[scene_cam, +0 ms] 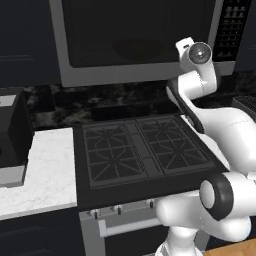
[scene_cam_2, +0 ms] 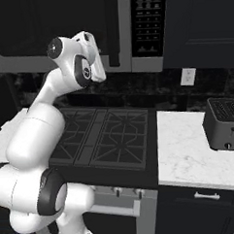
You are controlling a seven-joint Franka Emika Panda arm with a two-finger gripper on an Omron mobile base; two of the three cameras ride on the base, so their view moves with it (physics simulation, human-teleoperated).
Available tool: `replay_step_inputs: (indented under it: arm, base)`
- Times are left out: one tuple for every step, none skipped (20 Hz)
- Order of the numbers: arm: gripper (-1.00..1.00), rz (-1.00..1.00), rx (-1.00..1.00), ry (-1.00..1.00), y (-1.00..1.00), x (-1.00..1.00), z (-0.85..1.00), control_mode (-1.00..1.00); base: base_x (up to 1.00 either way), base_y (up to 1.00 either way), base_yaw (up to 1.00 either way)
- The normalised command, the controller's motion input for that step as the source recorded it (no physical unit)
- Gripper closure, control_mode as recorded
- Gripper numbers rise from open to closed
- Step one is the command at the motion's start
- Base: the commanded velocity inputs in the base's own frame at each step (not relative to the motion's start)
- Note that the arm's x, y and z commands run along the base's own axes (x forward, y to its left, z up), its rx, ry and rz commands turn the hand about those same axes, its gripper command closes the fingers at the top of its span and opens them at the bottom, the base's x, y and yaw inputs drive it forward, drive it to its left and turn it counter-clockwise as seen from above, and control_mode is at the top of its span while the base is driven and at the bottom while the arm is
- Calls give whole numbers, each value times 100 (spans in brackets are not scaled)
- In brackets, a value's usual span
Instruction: Pick the lime from the sink and place it in the bowl. Then pick the bowl and place it in the microwave. Then close the microwave door and press the start button.
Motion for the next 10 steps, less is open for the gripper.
replay_step_inputs:
  arm:
    - [-100,14,0,0,-8,64,-29,-100]
    - [-100,13,0,0,-3,60,-28,-100]
    - [-100,12,0,0,0,61,-28,-100]
    - [-100,10,0,0,0,48,-19,-100]
    - [-100,10,0,0,0,21,-6,-100]
    - [-100,11,0,0,0,-6,0,-100]
    - [-100,11,0,0,0,-53,0,-100]
    - [-100,15,3,-3,0,-100,0,-100]
    - [-100,17,8,-6,0,-100,0,-100]
    - [-100,18,14,-9,0,-100,0,-100]
  base:
    - [0,0,0]
    - [0,0,0]
    - [0,0,0]
    - [0,0,0]
    - [0,0,0]
    - [0,0,0]
    - [0,0,0]
    - [0,0,0]
    - [0,0,0]
    - [0,0,0]
